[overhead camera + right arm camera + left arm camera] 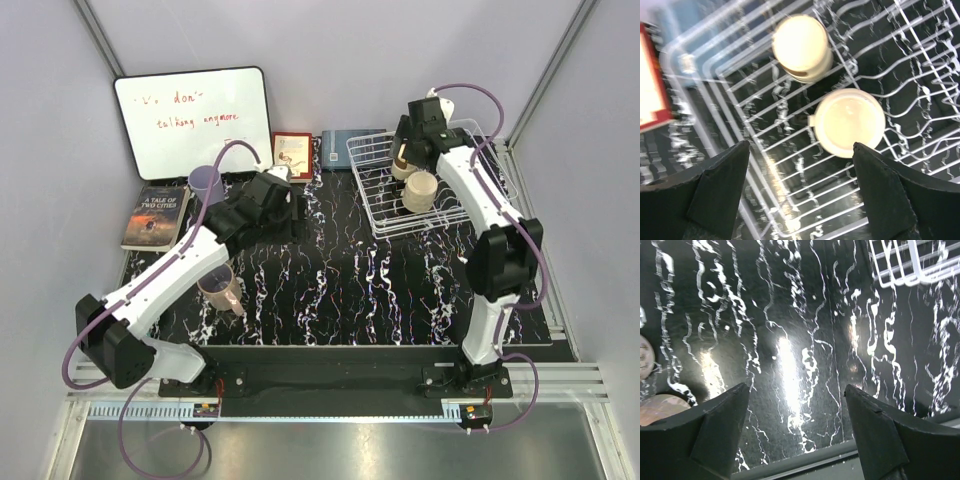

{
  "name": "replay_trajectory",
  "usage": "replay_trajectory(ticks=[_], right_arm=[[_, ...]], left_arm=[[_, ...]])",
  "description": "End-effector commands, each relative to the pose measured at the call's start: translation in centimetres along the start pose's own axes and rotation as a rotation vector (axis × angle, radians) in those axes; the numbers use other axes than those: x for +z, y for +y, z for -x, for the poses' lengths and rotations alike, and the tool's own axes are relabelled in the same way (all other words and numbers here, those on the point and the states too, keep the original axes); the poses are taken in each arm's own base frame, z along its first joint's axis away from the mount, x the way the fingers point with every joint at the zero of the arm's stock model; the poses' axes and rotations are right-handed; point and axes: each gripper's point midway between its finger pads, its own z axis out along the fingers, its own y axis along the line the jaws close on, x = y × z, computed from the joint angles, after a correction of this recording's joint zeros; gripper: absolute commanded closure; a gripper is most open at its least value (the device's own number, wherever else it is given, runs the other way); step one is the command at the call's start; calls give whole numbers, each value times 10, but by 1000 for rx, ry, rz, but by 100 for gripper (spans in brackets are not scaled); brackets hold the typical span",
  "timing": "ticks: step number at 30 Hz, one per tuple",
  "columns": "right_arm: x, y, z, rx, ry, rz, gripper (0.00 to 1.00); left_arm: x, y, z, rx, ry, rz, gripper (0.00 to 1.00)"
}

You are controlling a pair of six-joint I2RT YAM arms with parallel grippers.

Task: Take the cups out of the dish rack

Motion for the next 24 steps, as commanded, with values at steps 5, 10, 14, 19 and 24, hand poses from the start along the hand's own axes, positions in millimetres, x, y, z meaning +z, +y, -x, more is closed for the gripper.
replay_trajectory(ticks=[5,10,14,19,24], right_arm=[[30,-50,-25,-60,115,-180,7],[33,-60,-39,-64,143,-196,6],[34,-62,-51,-53,168,-193,6],[44,-65,-64,-50,199,-196,4],[53,-59,-59,-56,185,-176,1]], left_arm=[[6,-19,-3,41,12,-85,18],[16,-19,-11,45,42,-79,18],[28,-20,-19,38,82,-71,18],[36,-23,-23,32,109,-78,18],[39,-24,-26,27,121,-83,18]])
